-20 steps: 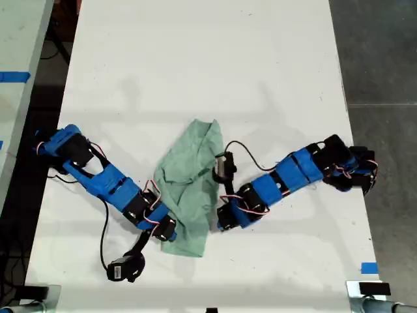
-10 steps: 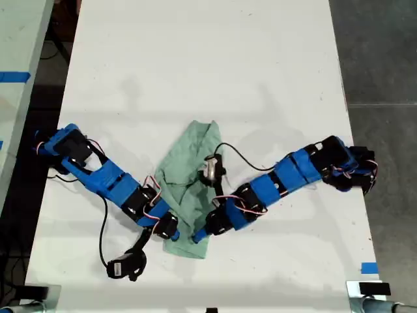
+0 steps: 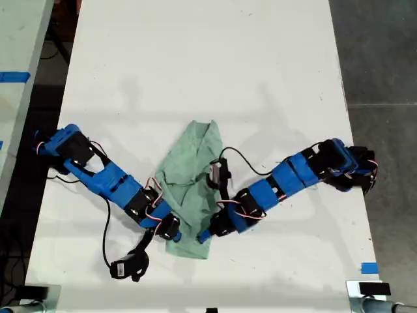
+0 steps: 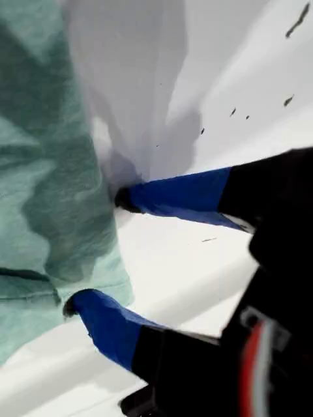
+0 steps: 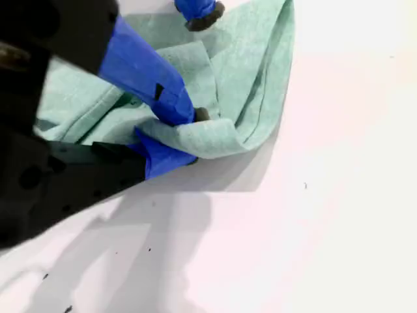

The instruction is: Fold t shirt

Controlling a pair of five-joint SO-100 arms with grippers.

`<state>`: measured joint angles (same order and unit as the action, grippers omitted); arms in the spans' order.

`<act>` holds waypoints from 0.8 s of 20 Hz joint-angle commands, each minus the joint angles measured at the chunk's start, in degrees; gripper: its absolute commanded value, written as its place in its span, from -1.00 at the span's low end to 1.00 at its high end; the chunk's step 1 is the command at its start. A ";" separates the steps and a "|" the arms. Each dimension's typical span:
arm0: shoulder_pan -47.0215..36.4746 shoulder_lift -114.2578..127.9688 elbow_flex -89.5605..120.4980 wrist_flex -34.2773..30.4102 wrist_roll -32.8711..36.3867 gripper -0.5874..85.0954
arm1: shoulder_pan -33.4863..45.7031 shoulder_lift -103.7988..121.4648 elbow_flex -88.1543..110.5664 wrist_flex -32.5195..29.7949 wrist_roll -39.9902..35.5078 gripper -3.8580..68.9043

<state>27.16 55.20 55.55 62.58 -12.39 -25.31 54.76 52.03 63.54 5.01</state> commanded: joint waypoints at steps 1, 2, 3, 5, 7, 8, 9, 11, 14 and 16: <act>-0.53 1.49 -2.90 -1.67 0.18 -0.99 | -0.53 -3.60 -4.66 0.53 0.70 -0.13; -0.35 1.49 -2.90 -2.11 0.26 -0.99 | -0.44 -5.45 -4.83 -1.23 0.53 -0.16; -0.35 1.49 -2.90 -2.55 0.26 -0.99 | -0.44 -6.86 -4.83 -3.60 0.18 -0.31; -0.35 0.88 -2.90 -3.69 0.35 -0.99 | -0.70 -8.61 -5.71 -6.59 -0.09 -0.65; -0.35 0.00 -2.99 -4.92 0.62 -0.99 | -0.70 -8.79 -5.71 -7.12 0.44 -0.90; -0.35 -0.18 -2.99 -5.19 0.62 -0.99 | -0.70 -8.70 -5.71 -6.59 0.70 -0.90; -0.26 -0.18 -2.99 -5.27 0.70 -0.99 | -0.88 -8.44 -5.71 -5.71 1.32 -0.90; -0.18 0.00 -2.99 -5.01 1.05 -0.99 | -1.41 -6.50 -5.71 -2.81 2.37 -0.90; 0.00 3.16 -2.99 -5.45 3.69 -0.99 | -2.37 0.79 -5.89 -2.11 -1.49 -0.90; -0.53 7.47 -3.43 -6.42 6.33 -0.99 | -2.37 7.29 -5.27 -5.19 -7.12 -0.90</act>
<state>26.37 54.76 55.63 57.22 -8.35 -26.19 53.17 47.64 60.38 2.29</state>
